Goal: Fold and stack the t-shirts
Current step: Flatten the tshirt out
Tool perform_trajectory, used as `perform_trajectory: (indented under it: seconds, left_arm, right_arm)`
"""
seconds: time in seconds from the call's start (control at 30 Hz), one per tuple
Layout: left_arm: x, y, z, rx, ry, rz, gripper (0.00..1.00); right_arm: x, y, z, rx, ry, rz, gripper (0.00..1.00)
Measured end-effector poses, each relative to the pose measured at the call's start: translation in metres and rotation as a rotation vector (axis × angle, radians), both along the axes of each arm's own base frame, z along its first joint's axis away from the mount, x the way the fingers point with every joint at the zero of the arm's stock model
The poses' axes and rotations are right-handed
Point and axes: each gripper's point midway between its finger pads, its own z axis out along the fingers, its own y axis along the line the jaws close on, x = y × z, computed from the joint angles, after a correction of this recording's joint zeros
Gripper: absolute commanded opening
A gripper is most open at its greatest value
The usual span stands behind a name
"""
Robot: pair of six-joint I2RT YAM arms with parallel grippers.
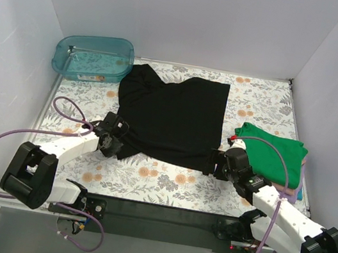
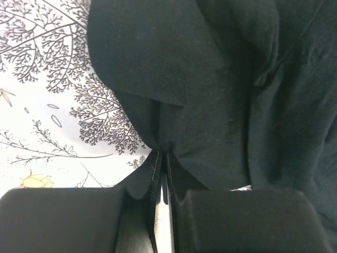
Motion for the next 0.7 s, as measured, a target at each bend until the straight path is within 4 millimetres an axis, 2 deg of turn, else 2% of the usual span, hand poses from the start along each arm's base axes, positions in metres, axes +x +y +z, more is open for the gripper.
perform_trajectory:
  seconds: [0.1, 0.2, 0.33, 0.5, 0.63, 0.7]
  left_arm:
    - [-0.002, 0.003, 0.001, 0.02, -0.001, 0.014, 0.0]
    - [-0.009, 0.014, 0.003, 0.069, 0.014, 0.03, 0.0]
    - [-0.016, 0.025, 0.008, 0.112, 0.012, 0.043, 0.0]
    - [-0.018, 0.029, 0.013, 0.113, -0.025, 0.05, 0.0]
    - [-0.02, 0.033, 0.011, 0.121, -0.032, 0.061, 0.0]
    - [-0.021, 0.034, 0.012, 0.125, -0.041, 0.068, 0.0]
  right_arm:
    - [-0.003, 0.0, -0.007, -0.028, 0.018, 0.015, 0.97]
    - [-0.005, 0.0, -0.014, -0.079, 0.046, 0.027, 0.95]
    - [0.003, 0.005, -0.017, -0.145, 0.065, 0.022, 0.88]
    - [0.013, 0.012, -0.021, -0.215, 0.082, 0.01, 0.81]
    - [0.016, 0.015, -0.024, -0.281, 0.108, -0.017, 0.71]
    - [0.017, 0.015, -0.025, -0.302, 0.114, -0.03, 0.56]
